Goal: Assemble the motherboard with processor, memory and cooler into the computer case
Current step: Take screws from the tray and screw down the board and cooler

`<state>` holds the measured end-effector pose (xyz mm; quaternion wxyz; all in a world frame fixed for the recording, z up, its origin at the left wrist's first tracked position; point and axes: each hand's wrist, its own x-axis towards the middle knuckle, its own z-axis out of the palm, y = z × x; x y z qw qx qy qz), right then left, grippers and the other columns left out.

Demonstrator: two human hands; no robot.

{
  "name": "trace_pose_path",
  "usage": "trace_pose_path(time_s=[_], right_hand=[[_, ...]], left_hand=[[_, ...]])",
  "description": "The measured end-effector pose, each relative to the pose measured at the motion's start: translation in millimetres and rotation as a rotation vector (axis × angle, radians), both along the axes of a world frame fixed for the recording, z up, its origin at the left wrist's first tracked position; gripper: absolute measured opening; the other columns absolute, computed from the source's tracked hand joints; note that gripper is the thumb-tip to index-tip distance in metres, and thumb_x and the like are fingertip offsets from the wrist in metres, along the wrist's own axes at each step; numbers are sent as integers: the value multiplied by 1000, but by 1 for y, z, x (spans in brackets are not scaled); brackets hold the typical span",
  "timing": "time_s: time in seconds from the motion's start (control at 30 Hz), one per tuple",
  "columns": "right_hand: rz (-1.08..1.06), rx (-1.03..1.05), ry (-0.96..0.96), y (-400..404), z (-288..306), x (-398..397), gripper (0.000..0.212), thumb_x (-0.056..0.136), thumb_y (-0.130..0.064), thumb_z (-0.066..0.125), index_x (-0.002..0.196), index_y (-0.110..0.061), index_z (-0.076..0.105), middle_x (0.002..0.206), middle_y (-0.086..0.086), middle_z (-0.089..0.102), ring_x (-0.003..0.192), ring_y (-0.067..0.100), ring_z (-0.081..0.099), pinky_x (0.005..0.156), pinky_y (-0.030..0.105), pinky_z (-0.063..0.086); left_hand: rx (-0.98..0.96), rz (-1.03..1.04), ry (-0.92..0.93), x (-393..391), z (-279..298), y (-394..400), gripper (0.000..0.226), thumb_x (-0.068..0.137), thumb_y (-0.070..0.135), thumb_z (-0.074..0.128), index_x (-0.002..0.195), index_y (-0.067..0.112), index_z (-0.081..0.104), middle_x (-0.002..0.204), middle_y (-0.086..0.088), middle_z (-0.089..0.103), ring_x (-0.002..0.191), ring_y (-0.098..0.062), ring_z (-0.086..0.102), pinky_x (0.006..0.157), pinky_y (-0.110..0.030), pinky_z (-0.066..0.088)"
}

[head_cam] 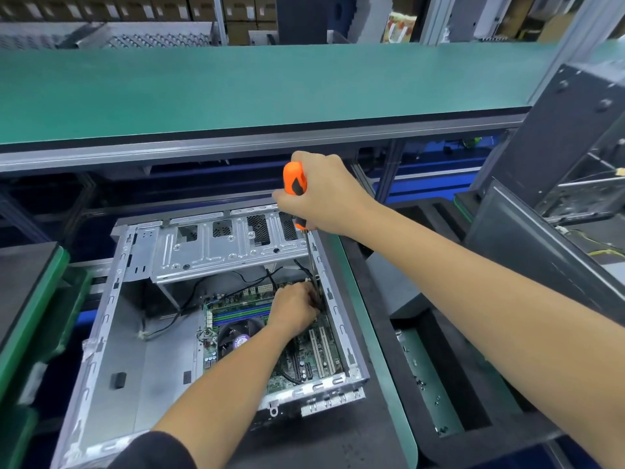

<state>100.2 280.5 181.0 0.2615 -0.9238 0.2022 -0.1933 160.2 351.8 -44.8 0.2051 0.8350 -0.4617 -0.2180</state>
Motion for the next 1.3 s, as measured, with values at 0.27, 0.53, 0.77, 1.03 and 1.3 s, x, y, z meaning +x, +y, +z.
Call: trace_pose_path(time_s=[0.27, 0.53, 0.77, 1.03, 1.3], right_hand=[[-13, -7, 18, -3, 2, 0, 28, 89, -27, 63, 77, -10, 45, 66, 5, 51, 67, 31, 68, 47, 25, 41], [-46, 24, -9, -5, 0, -1, 31, 89, -27, 64, 72, -15, 40, 65, 7, 55, 57, 24, 67, 39, 14, 39], [-55, 103, -58, -7, -2, -7, 33, 90, -26, 64, 71, -19, 39, 62, 0, 51, 49, 17, 64, 37, 9, 35], [-34, 36, -62, -4, -2, -7, 31, 90, -29, 64, 73, -16, 41, 64, 2, 51, 62, 29, 66, 45, 20, 42], [-48, 42, -61, -6, -2, -9, 32, 90, -30, 64, 73, -17, 40, 62, 1, 52, 64, 29, 66, 46, 19, 43]], left_hand=[[-3, 19, 29, 7, 5, 1, 22, 79, 3, 60, 91, 12, 77, 101, -8, 68, 94, -24, 64, 81, -31, 52], [70, -107, -160, 7, -1, -1, 27, 77, 41, 67, 96, 24, 75, 99, -2, 69, 95, -25, 60, 85, -35, 46], [32, -86, -244, 2, -9, -5, 23, 79, 40, 67, 84, 19, 73, 90, -4, 68, 90, -27, 58, 77, -35, 39], [-6, -103, -269, 4, -12, -5, 14, 82, 26, 63, 86, 16, 72, 92, -4, 67, 91, -29, 57, 71, -33, 30], [32, -64, -279, 1, -14, -7, 20, 83, 28, 63, 70, 16, 55, 83, -4, 60, 85, -29, 55, 74, -35, 30]])
